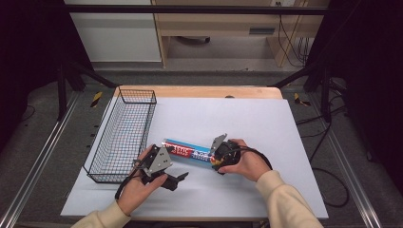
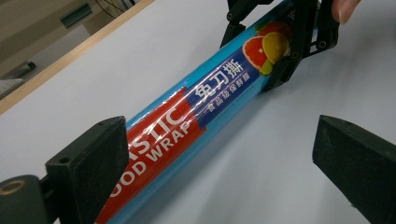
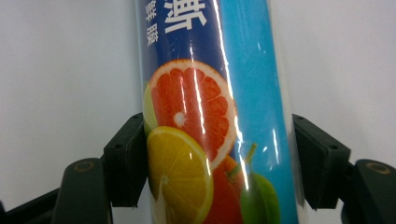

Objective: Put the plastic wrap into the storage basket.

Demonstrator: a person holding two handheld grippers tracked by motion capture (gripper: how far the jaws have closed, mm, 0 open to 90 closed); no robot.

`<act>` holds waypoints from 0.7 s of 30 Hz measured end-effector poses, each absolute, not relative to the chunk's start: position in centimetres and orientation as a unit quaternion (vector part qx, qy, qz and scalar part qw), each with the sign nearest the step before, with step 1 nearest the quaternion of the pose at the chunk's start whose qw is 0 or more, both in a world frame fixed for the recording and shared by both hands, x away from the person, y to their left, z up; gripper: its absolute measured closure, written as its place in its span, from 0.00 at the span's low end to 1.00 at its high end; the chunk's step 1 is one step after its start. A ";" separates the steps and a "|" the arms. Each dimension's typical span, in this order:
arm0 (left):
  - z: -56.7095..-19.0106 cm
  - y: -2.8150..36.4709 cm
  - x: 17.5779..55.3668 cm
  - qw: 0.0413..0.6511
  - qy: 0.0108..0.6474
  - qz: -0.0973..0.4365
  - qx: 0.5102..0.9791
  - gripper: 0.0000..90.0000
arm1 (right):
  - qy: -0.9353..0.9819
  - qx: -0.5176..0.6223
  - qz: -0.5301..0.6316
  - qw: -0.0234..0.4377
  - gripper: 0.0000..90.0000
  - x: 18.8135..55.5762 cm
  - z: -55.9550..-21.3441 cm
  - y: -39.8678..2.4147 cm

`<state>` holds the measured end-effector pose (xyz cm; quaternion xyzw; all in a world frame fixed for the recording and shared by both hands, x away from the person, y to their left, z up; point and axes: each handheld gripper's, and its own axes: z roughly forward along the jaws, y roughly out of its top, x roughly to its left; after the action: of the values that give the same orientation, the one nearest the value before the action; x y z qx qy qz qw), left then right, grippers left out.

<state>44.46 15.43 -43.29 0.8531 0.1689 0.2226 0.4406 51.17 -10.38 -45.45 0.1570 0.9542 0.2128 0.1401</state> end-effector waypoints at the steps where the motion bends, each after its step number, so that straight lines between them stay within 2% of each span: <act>1: -43.2 15.5 44.5 0.439 0.170 0.222 0.854 0.04 | 0.954 0.157 0.213 0.141 0.34 51.1 -45.4 -10.4; 10: -43.0 16.1 44.6 0.450 0.181 0.223 0.845 0.04 | 0.952 0.152 0.219 0.149 0.34 50.8 -45.5 -10.4; 16: -42.0 16.8 44.9 0.430 0.162 0.242 0.855 0.04 | 0.953 0.134 0.223 0.157 0.34 50.3 -45.1 -10.9; 21: -41.1 16.9 45.3 0.436 0.160 0.223 0.857 0.04 | 0.952 0.124 0.231 0.160 0.34 49.4 -44.3 -11.7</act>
<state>45.28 16.90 -41.14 0.8570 0.1597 0.2235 0.4359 49.44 -11.71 -44.26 0.1237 0.9518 0.2306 0.1602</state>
